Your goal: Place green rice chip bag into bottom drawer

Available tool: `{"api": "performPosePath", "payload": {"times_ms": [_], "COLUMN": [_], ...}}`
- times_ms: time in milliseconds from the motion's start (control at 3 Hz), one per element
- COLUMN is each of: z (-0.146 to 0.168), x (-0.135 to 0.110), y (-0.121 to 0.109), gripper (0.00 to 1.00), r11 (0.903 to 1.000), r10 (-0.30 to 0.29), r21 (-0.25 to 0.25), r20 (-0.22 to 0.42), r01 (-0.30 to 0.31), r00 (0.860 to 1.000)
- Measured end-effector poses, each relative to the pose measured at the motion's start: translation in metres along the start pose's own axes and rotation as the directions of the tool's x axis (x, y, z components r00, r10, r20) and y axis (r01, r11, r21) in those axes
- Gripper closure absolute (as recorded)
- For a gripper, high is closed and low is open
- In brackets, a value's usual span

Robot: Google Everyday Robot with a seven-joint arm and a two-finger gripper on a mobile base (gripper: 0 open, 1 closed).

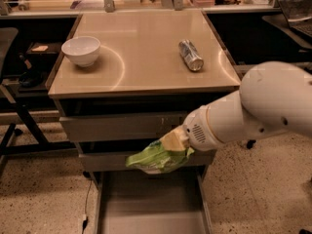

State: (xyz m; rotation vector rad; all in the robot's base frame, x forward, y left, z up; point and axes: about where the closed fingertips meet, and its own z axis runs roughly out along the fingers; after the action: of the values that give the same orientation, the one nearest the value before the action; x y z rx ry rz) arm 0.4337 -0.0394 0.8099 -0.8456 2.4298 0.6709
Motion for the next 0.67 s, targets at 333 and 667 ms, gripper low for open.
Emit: {"api": "performPosePath", "payload": {"times_ms": [333, 667], "z": [0.042, 0.087], "x": [0.030, 0.064], "y": [-0.007, -0.008], "gripper": [1.00, 1.00], "r11": [0.9922, 0.9676], "r10": [0.059, 0.135], "r21": [-0.111, -0.211], "r20": [0.007, -0.035], "r01": [-0.057, -0.139], "r00": [0.998, 0.990]}}
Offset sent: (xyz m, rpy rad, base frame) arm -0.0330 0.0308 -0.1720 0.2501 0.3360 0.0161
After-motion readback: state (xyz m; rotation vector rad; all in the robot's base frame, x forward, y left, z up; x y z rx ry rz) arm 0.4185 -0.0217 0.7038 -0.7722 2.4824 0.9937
